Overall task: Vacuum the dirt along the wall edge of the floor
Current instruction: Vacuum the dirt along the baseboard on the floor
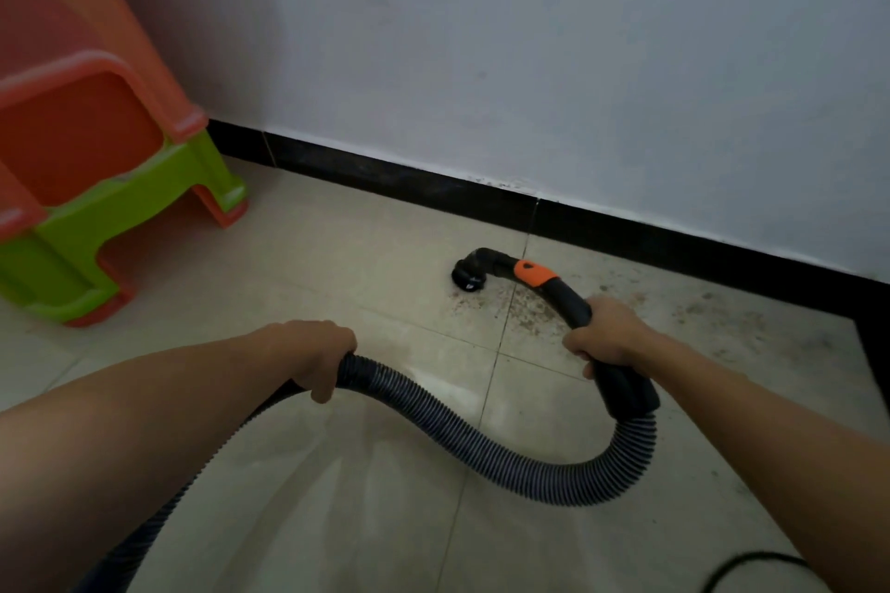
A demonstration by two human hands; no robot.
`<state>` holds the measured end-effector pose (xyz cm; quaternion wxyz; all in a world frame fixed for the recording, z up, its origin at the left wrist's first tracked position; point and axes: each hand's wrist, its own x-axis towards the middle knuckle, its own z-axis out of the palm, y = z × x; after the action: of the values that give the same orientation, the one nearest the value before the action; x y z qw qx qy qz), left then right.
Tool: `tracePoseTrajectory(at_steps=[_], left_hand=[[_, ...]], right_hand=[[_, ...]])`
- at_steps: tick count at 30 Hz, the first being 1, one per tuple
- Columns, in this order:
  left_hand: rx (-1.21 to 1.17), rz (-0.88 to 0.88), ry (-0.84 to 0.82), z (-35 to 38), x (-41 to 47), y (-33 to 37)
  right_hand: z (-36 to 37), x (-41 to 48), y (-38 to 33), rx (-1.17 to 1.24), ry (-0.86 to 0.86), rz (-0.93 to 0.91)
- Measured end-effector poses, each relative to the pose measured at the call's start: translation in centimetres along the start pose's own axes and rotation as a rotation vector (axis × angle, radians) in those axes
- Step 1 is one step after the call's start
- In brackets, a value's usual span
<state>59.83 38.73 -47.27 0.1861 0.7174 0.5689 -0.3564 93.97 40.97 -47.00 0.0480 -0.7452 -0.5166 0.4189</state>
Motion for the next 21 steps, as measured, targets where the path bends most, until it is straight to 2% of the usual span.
tracePoseTrajectory(at_steps=[5, 11, 17, 21], left_hand=[[-0.016, -0.017, 0.036, -0.1, -0.6, 0.2], [0.019, -0.031, 0.016, 0.3, -0.8, -0.5], [-0.078, 0.054, 0.036, -0.4, 0.1, 1.1], [-0.087, 0.08, 0.024, -1.3, 0.7, 2.3]], right_hand=[[-0.3, 0.8, 0.0, -0.011, 0.092, 0.03], [0.9, 0.4, -1.3, -0.07, -0.007, -0.046], [-2.9, -0.5, 1.6, -0.083, 0.092, 0.082], [-4.1, -1.8, 2.8, -0.116, 0.038, 0.096]])
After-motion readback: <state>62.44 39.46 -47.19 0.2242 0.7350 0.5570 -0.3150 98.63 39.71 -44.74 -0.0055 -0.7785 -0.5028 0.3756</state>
